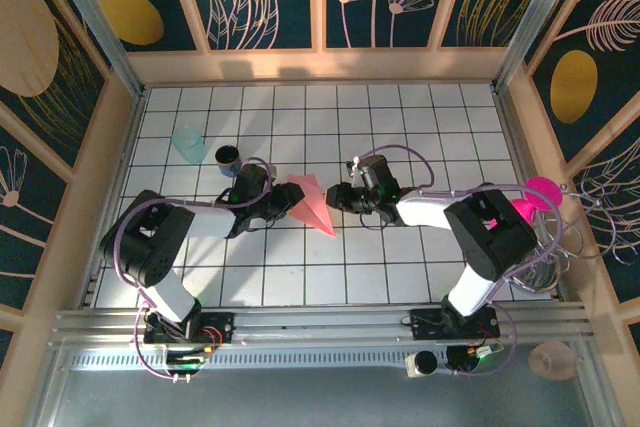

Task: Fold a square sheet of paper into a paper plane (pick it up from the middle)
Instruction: Fourth fold the wing at the center of the table, then turn over the paper at the center of the table.

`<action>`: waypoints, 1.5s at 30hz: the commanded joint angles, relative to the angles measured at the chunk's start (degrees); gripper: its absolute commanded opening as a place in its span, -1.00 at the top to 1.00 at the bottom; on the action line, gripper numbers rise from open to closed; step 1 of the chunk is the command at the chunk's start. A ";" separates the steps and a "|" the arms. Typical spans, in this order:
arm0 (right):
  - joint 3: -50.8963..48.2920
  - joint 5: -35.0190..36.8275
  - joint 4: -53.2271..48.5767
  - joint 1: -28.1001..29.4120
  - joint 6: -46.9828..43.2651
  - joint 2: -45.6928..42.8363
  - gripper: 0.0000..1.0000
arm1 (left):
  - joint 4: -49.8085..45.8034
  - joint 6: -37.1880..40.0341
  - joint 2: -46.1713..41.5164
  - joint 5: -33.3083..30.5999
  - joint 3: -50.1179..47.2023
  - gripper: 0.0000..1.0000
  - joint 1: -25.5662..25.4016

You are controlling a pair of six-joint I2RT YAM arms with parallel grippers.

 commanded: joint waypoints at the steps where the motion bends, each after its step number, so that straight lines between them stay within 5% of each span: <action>1: 2.38 -0.67 0.13 -0.27 -0.10 2.17 0.48 | 4.26 -2.05 0.94 1.94 1.85 0.25 -0.41; 19: 4.77 -2.89 -0.80 -0.34 -0.79 8.52 0.85 | 4.62 -2.40 5.96 4.19 3.09 0.25 -0.85; 33: 3.99 -3.67 0.30 -0.58 -0.57 7.72 0.86 | 3.94 -1.84 9.40 5.64 5.66 0.41 -1.83; 45: -0.69 2.94 1.90 -1.55 1.28 -1.57 0.74 | -1.88 3.32 7.18 2.06 7.12 0.95 -1.85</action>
